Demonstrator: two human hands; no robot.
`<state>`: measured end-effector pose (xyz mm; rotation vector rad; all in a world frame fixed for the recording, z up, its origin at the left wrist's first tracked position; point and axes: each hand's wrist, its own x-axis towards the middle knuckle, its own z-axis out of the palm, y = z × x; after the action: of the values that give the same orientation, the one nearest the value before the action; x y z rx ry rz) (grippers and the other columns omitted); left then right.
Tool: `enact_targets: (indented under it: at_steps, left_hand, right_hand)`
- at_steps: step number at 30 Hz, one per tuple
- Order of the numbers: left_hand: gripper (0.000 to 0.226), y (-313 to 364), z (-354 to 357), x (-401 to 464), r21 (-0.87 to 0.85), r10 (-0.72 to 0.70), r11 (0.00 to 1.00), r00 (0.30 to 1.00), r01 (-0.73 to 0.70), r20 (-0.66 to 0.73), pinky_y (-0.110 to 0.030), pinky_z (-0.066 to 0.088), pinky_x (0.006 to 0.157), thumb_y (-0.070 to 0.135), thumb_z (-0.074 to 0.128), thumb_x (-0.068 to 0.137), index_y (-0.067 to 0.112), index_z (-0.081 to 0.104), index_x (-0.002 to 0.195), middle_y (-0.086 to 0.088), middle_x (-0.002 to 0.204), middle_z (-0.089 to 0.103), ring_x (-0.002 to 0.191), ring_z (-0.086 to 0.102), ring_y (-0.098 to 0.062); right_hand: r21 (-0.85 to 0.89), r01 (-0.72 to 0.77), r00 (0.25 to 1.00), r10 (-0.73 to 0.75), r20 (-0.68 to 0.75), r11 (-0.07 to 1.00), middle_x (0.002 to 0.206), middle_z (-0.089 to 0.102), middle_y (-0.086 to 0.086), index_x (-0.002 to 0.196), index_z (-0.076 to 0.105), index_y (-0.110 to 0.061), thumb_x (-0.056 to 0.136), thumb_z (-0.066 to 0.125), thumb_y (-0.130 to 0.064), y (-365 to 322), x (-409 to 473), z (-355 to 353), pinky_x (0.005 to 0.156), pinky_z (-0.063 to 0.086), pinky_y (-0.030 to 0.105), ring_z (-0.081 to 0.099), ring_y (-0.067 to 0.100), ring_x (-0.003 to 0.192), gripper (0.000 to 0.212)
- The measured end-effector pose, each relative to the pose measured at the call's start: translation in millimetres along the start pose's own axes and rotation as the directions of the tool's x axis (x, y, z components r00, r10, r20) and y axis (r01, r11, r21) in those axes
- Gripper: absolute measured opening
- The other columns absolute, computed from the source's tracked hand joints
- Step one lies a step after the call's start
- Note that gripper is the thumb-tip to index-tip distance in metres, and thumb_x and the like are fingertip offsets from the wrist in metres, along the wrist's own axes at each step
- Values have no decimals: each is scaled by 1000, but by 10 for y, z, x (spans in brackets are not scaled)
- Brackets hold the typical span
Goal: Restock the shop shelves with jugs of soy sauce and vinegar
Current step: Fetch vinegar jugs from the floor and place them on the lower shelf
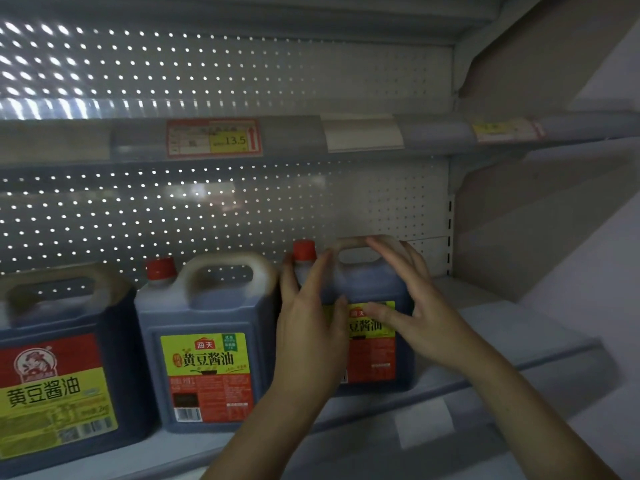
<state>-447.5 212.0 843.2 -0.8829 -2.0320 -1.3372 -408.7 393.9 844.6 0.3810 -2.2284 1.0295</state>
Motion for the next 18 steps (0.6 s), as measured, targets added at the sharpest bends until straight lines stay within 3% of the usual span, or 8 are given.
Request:
enact_targets:
  at_steps: [2, 4, 6, 7, 10, 13, 18]
  left_hand:
    - [75, 126, -18, -84, 67, 0, 998, 999, -2, 34, -22, 23, 120, 14, 60, 99, 55, 28, 151, 8, 171, -1, 157, 6, -11]
    - [78, 246, -70, -193, 88, 7, 996, 999, -11, 44, -36, 22, 125, 21, 61, 97, 54, 21, 155, 12, 171, -1, 159, 1, -13]
    - [73, 292, -150, -252, 65, 53, 996, 998, -54, 19, -37, 26, 124, 23, 62, 95, 49, 28, 155, 11, 169, 13, 158, 8, -12]
    - [71, 297, -196, -247, 63, 77, 995, 997, -78, 13, -34, 28, 122, 23, 63, 94, 46, 31, 154, 11, 167, 19, 156, 14, -9]
    - [63, 257, -312, -117, 50, 134, 989, 990, -136, 48, -23, 35, 114, 22, 65, 94, 43, 40, 148, 16, 154, 39, 144, 34, 1]
    - [61, 167, -430, 35, -26, 180, 984, 976, -178, 123, -10, 39, 99, 15, 67, 94, 54, 42, 135, 25, 127, 51, 120, 48, 8]
    - [56, 47, -454, 104, -95, 289, 957, 927, -274, 239, -31, 44, 108, 14, 68, 94, 33, 52, 144, 9, 137, 59, 127, 53, -9]
  right_hand:
    - [-10, 9, 1000, -10, -7, 1000, 159, 13, -35, 152, 28, -58, 93, 75, -22, -4, -2, 4, 109, 18, -1, 6, -21, 146, 83]
    - [-22, 14, 1000, -14, -8, 1000, 163, 14, -29, 152, 28, -59, 93, 76, -23, 4, 0, 8, 121, 17, 17, 7, -8, 153, 84]
    - [-29, 3, 1000, -3, -12, 1000, 167, 14, -21, 153, 28, -59, 92, 76, -25, -9, -8, 21, 127, 18, 37, 9, 1, 156, 85]
    - [-33, -2, 1000, 1, -21, 999, 167, 15, -19, 153, 28, -57, 92, 77, -25, -29, -15, 27, 128, 19, 40, 11, 1, 156, 85]
    - [-73, 15, 998, -20, -67, 997, 166, 20, -16, 154, 33, -48, 93, 77, -25, -92, -84, 28, 127, 24, 34, 19, -1, 154, 79]
    - [-152, -55, 992, 37, -119, 987, 163, 24, -13, 152, 35, -48, 96, 73, -22, -188, -220, 44, 125, 32, 40, 24, 3, 153, 73]
    - [-390, -162, 976, 88, -200, 906, 146, 40, -16, 150, 42, -36, 99, 67, -26, -562, -517, -20, 107, 43, 23, 43, -5, 129, 57]
